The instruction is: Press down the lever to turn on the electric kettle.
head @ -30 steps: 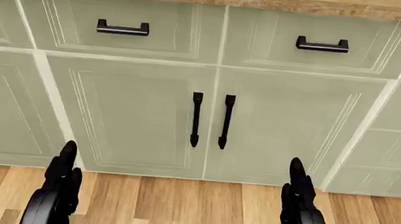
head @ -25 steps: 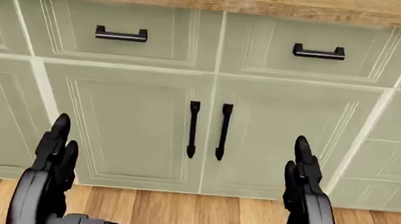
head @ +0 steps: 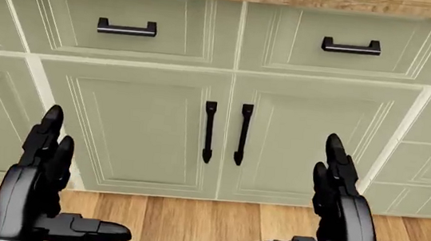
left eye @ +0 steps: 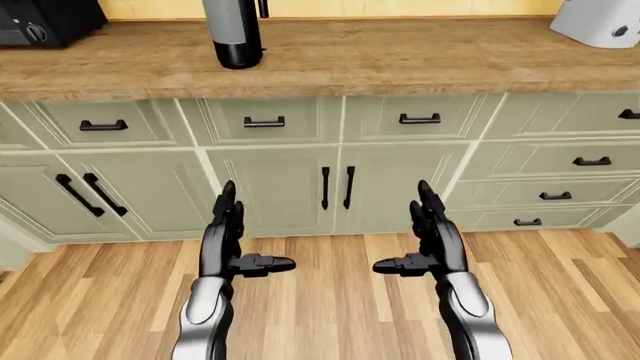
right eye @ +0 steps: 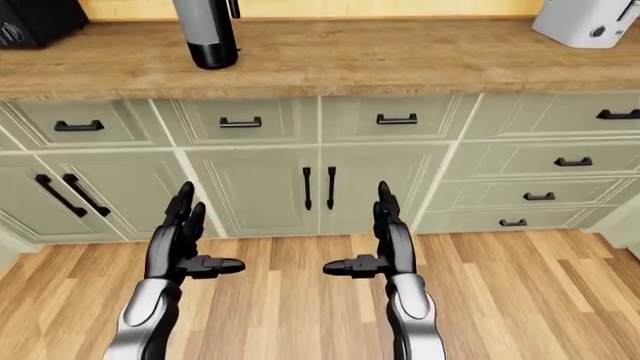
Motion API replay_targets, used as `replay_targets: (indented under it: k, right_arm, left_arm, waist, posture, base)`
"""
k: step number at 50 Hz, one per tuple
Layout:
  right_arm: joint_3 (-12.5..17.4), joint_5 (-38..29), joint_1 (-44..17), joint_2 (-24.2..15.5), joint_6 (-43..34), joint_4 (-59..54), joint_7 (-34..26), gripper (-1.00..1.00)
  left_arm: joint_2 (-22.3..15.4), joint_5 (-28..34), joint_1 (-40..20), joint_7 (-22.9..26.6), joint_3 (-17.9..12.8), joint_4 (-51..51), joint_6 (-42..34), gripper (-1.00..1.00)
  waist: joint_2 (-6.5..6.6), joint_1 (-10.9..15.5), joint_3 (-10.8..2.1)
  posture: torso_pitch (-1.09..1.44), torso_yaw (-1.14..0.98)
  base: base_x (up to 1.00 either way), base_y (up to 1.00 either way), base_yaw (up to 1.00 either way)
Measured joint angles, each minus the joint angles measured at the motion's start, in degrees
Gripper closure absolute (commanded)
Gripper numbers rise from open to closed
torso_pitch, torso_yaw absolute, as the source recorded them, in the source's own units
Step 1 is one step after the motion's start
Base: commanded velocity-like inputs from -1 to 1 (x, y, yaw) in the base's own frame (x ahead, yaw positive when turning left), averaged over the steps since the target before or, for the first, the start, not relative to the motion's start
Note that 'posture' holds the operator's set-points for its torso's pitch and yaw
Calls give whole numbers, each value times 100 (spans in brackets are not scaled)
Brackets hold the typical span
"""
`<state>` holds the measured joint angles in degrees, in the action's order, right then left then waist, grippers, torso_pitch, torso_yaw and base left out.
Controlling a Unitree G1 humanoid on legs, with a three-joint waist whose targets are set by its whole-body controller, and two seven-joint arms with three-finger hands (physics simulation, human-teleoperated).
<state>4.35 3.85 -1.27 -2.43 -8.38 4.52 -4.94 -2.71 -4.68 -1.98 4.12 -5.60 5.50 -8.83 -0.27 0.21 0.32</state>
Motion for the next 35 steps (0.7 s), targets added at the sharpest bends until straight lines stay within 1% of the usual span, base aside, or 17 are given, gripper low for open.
replay_targets:
  k: [7, 14, 19, 26, 31, 35]
  right_arm:
    - [110, 68, -98, -70, -256, 377, -111, -100]
    - [264, 113, -239, -161, -555, 750, -158, -100]
    - [430, 200, -421, -274, -860, 1103, -168, -100]
    - [636, 351, -689, -449, -1316, 1576, -148, -100]
    - [737, 409, -905, -593, -1607, 1758, -151, -100]
    - [879, 492, -1167, -762, -1923, 1957, -135, -100]
  left_arm:
    - [-124, 109, -101, 14, -111, 318, -28, -100]
    - [-301, 56, -395, -50, -451, 464, -174, -100]
    - [-443, -104, -530, -21, -575, 781, -607, -100]
    - [-674, -244, -856, -16, -811, 963, -945, -100]
    - [-838, -389, -1064, -92, -966, 1161, -1305, -100]
    - [-971, -526, -1229, -186, -1083, 1384, -1531, -100]
  waist:
    - [-13, -5, 29]
    - [5, -1, 48]
    - [9, 0, 64]
    - [11, -3, 60]
    - [9, 0, 82]
    - [17, 1, 83]
  posture:
    - [0, 0]
    - [0, 0]
    - [0, 0]
    - [0, 0]
    - [0, 0]
    - [0, 0]
  base:
    - [0, 0, 0]
    - [0, 0, 0]
    - [0, 0, 0]
    - [0, 0, 0]
    - [0, 0, 0]
    - [0, 0, 0]
